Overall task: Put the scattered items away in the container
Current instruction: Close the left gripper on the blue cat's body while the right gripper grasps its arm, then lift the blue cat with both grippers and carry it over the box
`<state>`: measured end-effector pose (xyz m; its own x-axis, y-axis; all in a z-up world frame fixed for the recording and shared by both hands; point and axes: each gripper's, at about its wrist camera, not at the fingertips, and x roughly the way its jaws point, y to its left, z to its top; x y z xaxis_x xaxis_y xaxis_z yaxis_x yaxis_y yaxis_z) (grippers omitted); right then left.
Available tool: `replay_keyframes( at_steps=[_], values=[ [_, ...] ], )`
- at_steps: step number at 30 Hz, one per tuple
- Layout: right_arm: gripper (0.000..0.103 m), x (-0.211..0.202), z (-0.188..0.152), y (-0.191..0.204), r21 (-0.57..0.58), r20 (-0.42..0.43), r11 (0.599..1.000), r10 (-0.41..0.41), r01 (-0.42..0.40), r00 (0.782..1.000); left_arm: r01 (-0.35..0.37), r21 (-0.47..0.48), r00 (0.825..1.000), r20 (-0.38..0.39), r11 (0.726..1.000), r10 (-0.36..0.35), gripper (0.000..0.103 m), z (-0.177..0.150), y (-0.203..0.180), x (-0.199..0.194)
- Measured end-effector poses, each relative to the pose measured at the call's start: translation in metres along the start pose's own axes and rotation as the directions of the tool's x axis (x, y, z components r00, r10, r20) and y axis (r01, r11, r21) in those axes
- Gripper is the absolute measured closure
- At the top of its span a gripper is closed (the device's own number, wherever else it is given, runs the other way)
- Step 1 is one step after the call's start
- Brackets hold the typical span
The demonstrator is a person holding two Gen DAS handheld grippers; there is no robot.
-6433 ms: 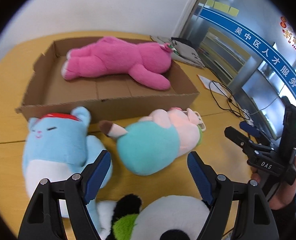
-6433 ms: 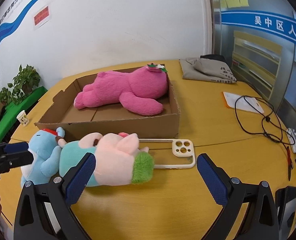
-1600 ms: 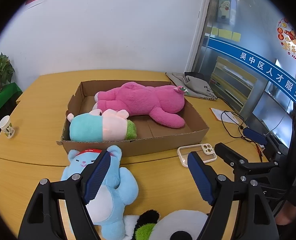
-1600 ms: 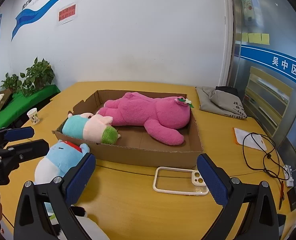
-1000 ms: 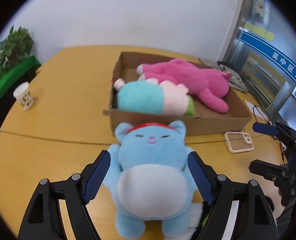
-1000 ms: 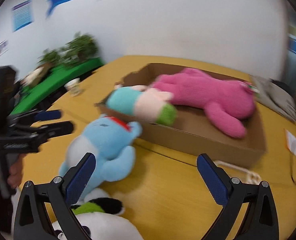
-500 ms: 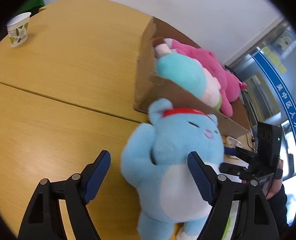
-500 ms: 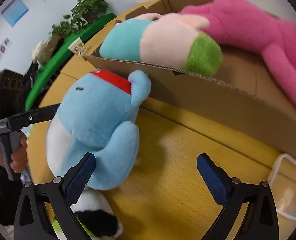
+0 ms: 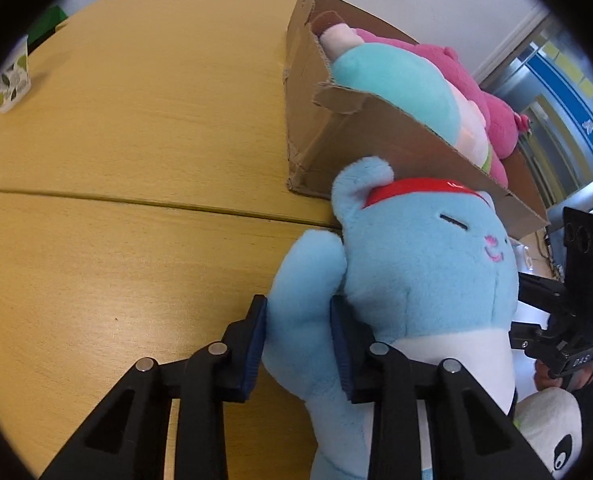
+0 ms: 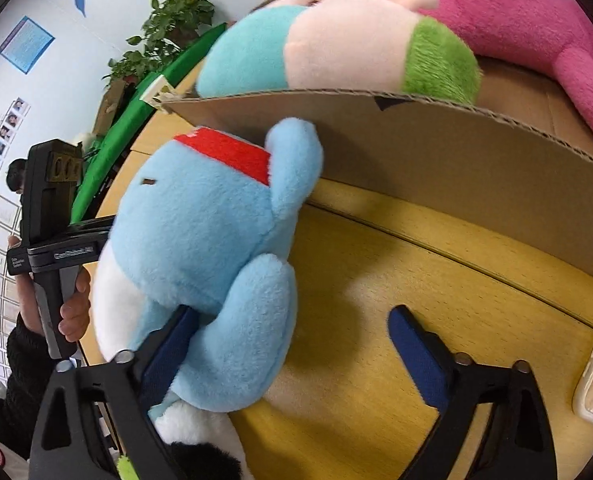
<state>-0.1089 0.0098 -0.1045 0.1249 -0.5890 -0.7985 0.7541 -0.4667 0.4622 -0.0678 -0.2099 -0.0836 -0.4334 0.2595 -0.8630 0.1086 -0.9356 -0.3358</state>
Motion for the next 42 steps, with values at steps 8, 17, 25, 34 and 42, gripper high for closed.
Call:
replay_keyframes(
  at_steps=[8,17,25,34,42],
  values=[
    [0.06,-0.002,-0.004,0.02,-0.084,0.019,0.996,-0.001,0.003,1.0,-0.037,0.015,0.999,0.024,0.999,0.037,0.081,-0.005,-0.01,-0.013],
    [0.078,-0.046,-0.007,0.024,-0.132,0.125,0.989,-0.047,0.064,0.991,-0.066,0.104,0.984,0.171,0.992,0.047,0.084,-0.002,-0.055,-0.079],
    [0.079,-0.139,0.012,0.039,-0.159,0.343,0.964,-0.148,0.212,0.928,-0.067,0.231,0.949,0.316,0.971,-0.01,0.084,0.04,-0.128,-0.127],
    [0.079,-0.238,0.067,0.045,-0.172,0.512,0.887,-0.291,0.429,0.808,-0.065,0.325,0.901,0.425,0.943,-0.085,0.084,0.119,-0.201,-0.139],
    [0.079,-0.244,0.104,-0.011,-0.121,0.492,0.844,-0.406,0.523,0.77,-0.026,0.324,0.94,0.33,0.946,-0.087,0.084,0.164,-0.223,-0.07]
  ],
)
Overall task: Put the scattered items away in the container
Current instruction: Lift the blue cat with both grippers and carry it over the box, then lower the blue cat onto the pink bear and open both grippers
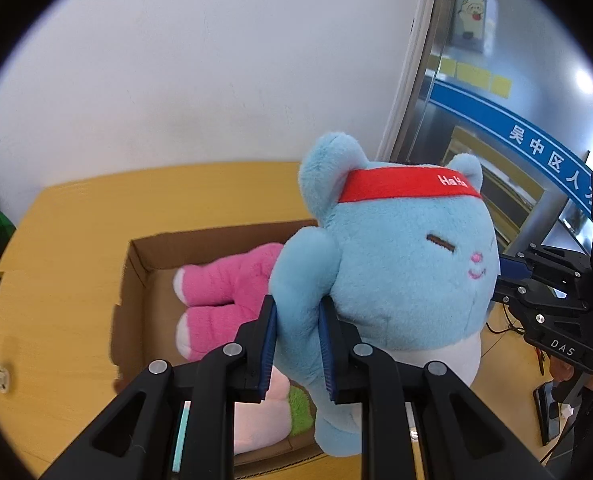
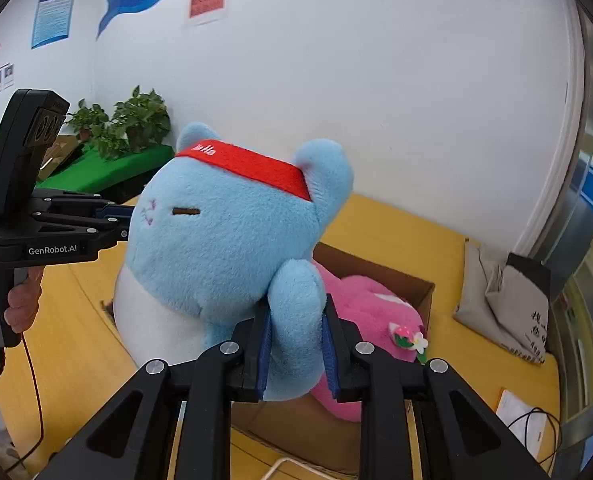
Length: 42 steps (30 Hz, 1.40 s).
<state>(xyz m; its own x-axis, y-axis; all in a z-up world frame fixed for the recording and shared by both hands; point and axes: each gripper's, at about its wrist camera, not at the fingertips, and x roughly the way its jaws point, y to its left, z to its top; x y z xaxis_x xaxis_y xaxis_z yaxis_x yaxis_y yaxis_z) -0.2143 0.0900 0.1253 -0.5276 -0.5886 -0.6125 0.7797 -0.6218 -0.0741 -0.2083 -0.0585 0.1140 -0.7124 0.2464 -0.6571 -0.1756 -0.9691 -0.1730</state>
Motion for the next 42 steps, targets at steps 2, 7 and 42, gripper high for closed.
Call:
replay_keyframes(
  at_steps=[2,7,42],
  values=[
    [0.079,0.013,-0.008,-0.011,0.017,-0.016,1.0,0.005,-0.005,1.0,-0.007,0.0,1.0,-0.023,1.0,0.007,0.084,-0.004,0.0,0.016],
    [0.08,0.048,-0.028,-0.03,0.035,-0.05,0.999,0.022,-0.021,0.998,-0.009,-0.022,0.997,-0.078,1.0,0.007,0.084,-0.013,0.007,0.053],
    [0.008,0.069,-0.087,-0.077,0.268,-0.058,0.961,0.089,-0.07,0.994,-0.093,-0.09,0.994,-0.072,0.992,0.086,0.048,-0.049,0.021,0.033]
  ],
)
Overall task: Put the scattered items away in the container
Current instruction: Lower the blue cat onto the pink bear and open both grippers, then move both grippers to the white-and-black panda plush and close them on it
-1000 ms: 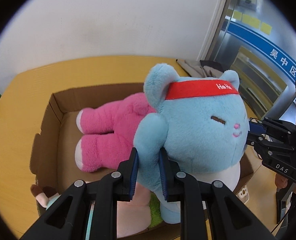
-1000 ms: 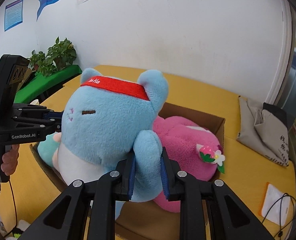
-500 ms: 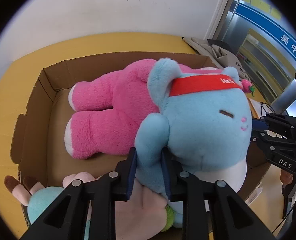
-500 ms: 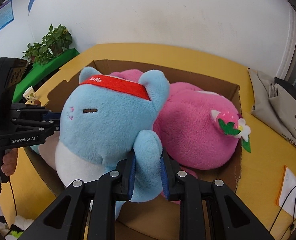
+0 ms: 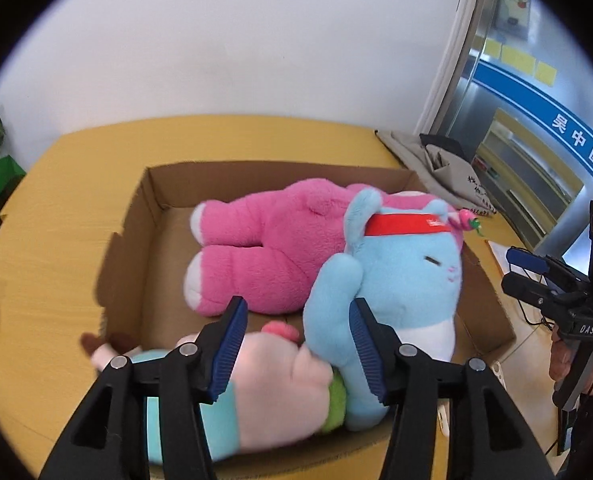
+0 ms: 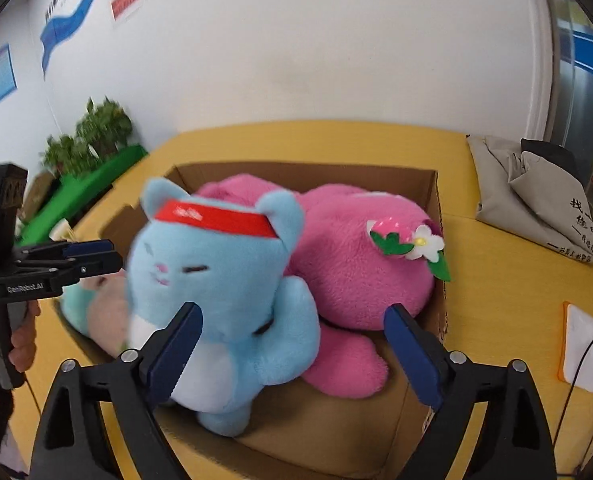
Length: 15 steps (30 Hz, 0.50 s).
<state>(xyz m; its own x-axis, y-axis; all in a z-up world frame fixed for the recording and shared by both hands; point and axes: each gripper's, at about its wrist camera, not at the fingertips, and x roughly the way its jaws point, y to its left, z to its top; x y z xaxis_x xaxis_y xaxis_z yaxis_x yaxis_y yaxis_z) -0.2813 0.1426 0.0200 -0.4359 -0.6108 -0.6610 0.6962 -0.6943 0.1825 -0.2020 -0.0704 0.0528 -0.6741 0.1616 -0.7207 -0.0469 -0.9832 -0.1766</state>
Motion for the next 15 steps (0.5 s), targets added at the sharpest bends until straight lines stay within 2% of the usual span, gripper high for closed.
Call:
replay_keyframes(
  at_steps=[3,6,10,15],
  values=[
    [0.005,-0.029,-0.006,0.008,0.023,0.056,1.0,-0.009,0.008,0.998,-0.022,0.02,0.999,0.041,1.0,0.021,0.035,-0.01,-0.005,-0.033],
    [0.0,-0.058,-0.013,0.024,0.036,0.095,0.999,-0.025,0.022,0.995,-0.045,0.04,0.995,0.091,0.998,0.041,0.029,-0.025,-0.013,-0.069],
    [0.0,-0.1,-0.033,0.051,0.021,0.172,0.998,-0.065,0.062,0.983,0.061,-0.021,0.986,0.159,0.998,-0.057,0.025,-0.05,-0.013,-0.114],
    [0.0,-0.145,-0.051,0.083,0.039,0.235,0.994,-0.109,0.103,0.966,0.038,-0.002,0.978,0.206,0.999,-0.036,0.025,-0.085,-0.029,-0.159]
  ],
)
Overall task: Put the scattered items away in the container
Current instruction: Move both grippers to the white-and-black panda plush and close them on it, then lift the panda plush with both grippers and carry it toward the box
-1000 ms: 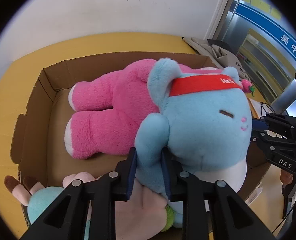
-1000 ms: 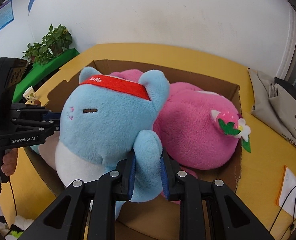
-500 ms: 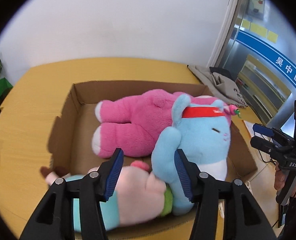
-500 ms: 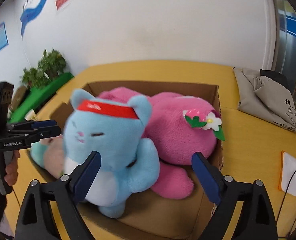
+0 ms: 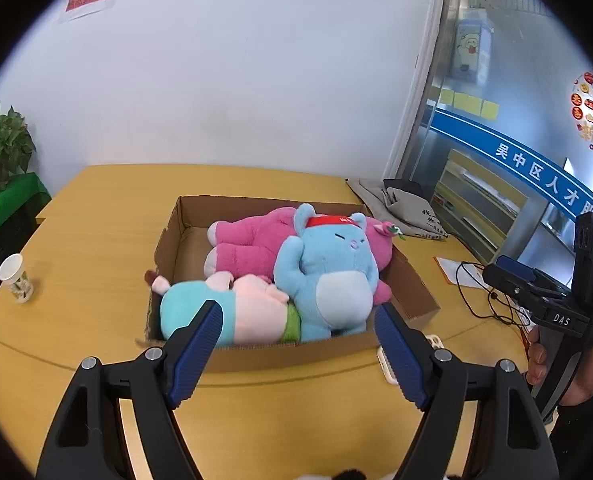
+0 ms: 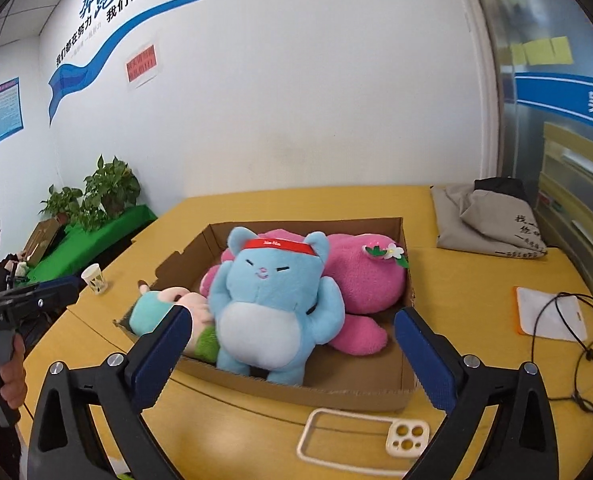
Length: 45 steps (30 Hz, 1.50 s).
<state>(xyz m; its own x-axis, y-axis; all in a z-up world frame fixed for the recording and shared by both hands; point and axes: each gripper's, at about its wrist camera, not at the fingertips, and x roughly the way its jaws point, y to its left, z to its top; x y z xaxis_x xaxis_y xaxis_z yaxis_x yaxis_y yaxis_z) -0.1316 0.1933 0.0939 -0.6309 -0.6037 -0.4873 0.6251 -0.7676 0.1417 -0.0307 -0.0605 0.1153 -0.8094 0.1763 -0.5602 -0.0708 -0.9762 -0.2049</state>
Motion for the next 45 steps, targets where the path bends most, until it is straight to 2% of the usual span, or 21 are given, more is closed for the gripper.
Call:
replay_keyframes(
  at_steps=[4,8,14,18,24,28,32,34,35,36,37,38,41,45],
  values=[
    [0.0,-0.029,-0.018,0.02,-0.018,0.006,0.998,-0.064,0.064,0.998,0.039,-0.036,0.999,-0.002,0.999,-0.04,0.025,-0.023,-0.005,-0.024],
    [0.0,-0.048,-0.044,0.033,-0.011,-0.012,0.997,-0.079,0.078,0.997,0.017,-0.01,0.999,-0.041,1.0,-0.017,0.025,-0.05,-0.017,-0.031],
    [0.0,-0.062,-0.075,0.045,-0.044,-0.053,0.994,-0.099,0.096,0.994,0.045,-0.036,0.996,-0.08,0.998,-0.047,0.025,-0.082,-0.024,-0.034],
    [0.0,-0.067,-0.089,0.046,-0.053,-0.071,0.996,-0.071,0.067,0.995,0.057,-0.055,0.991,-0.12,0.997,-0.063,0.025,-0.097,-0.02,-0.032],
    [0.0,-0.067,-0.123,0.046,-0.032,-0.14,0.995,0.091,-0.097,0.986,0.083,-0.065,0.969,-0.229,0.994,-0.096,0.025,-0.129,-0.005,-0.026],
    [0.0,-0.063,-0.152,0.051,-0.017,-0.215,0.97,0.232,-0.242,0.948,0.126,-0.08,0.947,-0.287,0.989,-0.144,0.025,-0.152,0.001,-0.021],
    [0.0,-0.06,-0.168,0.064,-0.022,-0.261,0.936,0.335,-0.352,0.906,0.216,-0.126,0.909,-0.335,0.968,-0.247,0.025,-0.169,0.003,-0.018],
    [0.0,-0.057,-0.17,0.069,-0.021,-0.274,0.919,0.373,-0.393,0.886,0.276,-0.19,0.879,-0.347,0.942,-0.328,0.025,-0.176,0.006,-0.017],
    [0.0,-0.055,-0.17,0.072,-0.023,-0.279,0.911,0.389,-0.411,0.878,0.325,-0.235,0.849,-0.353,0.916,-0.392,0.025,-0.181,0.007,-0.015],
    [0.0,-0.052,-0.17,0.076,-0.024,-0.284,0.902,0.406,-0.43,0.868,0.353,-0.258,0.828,-0.361,0.899,-0.429,0.025,-0.184,0.007,-0.014],
    [0.0,-0.049,-0.169,0.077,-0.023,-0.29,0.895,0.42,-0.445,0.86,0.37,-0.269,0.815,-0.365,0.889,-0.45,0.025,-0.186,0.007,-0.014],
    [0.0,-0.045,-0.17,0.079,-0.018,-0.303,0.887,0.435,-0.462,0.848,0.378,-0.27,0.81,-0.366,0.885,-0.458,0.025,-0.188,0.008,-0.014],
    [0.0,-0.026,-0.18,0.083,0.01,-0.377,0.876,0.449,-0.481,0.81,0.36,-0.309,0.812,-0.361,0.88,-0.459,0.025,-0.195,0.019,-0.014],
    [0.0,-0.014,-0.195,0.076,0.144,-0.42,0.826,0.55,-0.545,0.722,0.314,-0.369,0.814,-0.369,0.875,-0.448,0.025,-0.208,0.037,-0.012]
  ],
)
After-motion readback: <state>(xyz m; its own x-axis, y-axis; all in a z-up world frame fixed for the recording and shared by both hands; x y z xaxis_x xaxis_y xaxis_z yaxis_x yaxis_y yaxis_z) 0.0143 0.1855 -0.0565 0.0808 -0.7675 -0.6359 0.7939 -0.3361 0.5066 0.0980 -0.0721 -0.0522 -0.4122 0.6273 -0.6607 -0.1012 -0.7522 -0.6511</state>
